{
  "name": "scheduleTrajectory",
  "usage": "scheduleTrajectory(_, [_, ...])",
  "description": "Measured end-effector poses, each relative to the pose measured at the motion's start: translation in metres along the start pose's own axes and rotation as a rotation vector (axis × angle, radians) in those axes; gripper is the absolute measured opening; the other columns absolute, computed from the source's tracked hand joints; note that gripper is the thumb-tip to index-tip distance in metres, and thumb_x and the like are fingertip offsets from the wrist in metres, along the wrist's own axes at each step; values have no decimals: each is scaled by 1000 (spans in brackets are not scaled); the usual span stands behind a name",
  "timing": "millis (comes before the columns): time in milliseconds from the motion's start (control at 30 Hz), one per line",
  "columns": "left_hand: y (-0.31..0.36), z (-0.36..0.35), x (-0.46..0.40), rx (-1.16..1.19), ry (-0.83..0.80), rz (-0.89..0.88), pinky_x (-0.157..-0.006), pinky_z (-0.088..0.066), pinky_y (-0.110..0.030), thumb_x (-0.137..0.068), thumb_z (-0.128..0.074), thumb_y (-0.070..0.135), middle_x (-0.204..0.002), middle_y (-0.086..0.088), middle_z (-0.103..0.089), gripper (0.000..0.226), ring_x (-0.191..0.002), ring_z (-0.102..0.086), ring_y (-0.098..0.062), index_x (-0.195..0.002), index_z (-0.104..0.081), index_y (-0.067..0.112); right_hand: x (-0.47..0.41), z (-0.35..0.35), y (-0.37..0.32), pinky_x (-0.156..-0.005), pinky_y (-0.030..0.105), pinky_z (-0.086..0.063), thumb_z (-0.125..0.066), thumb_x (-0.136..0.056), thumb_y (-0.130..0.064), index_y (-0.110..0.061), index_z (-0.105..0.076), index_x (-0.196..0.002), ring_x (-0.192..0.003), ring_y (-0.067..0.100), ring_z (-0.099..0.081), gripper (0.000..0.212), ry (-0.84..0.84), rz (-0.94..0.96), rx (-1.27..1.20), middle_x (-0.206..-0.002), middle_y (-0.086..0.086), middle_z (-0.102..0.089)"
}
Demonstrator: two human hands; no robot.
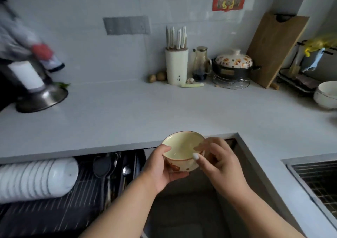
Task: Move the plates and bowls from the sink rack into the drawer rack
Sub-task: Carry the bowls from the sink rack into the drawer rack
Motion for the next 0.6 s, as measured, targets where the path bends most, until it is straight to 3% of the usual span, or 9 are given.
scheduleTrajectory(100, [22,61,19,90,113,-64,-48,-55,-39,-94,-46,25,-99,-21,-60,29,-80,-62,-35,-115,-53,7,-4,-57,-25,-66,11,-45,-65,-84,-38,-32,-61,-103,-74,3,-58,20,-18,-147,-71,-107,-16,-51])
scheduleTrajectory(200, [38,123,40,151,222,-95,-47,-55,-39,-96,-47,30,-107,-23,-59,29,-84,-63,-36,-116,-51,9,-4,-124,-52,-62,26,-49,-56,-89,-43,-25,-56,-108,-82,12,-64,26,-246,-468,-311,-104,-4,-60])
scheduleTrajectory(333, [53,202,73,176,301,-135,-55,-58,-41,-98,-45,41,-105,-21,-61,31,-85,-64,-35,-106,-54,13,10,-210,-95,-67,36,-52,-49,-94,-40,-11,-57,-100,-73,27,-63,30,-544,-737,-636,-87,15,-63])
scheduleTrajectory(500, [64,299,112,225,409,-186,-50,-55,-35,-97,-44,49,-112,-23,-62,48,-83,-67,-34,-124,-53,10,31,-295,-140,-74,42,-54,-60,-89,-36,-6,-59,-110,-75,33,-64,36,-694,-874,-749,-87,23,-64])
scheduleTrajectory(600, [68,344,133,231,462,-218,-51,-55,-34,-98,-42,50,-110,-22,-63,49,-83,-68,-32,-123,-53,9,44,-337,-164,-77,43,-53,-63,-87,-31,-5,-59,-110,-76,33,-61,35,-751,-912,-777,-89,22,-60])
Point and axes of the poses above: each hand's wrist, its own x-axis away from the middle knuckle, its own z-axis out of the back of the hand, y = z × x, the point moved 2 cm from there along -x, towards the middle knuckle
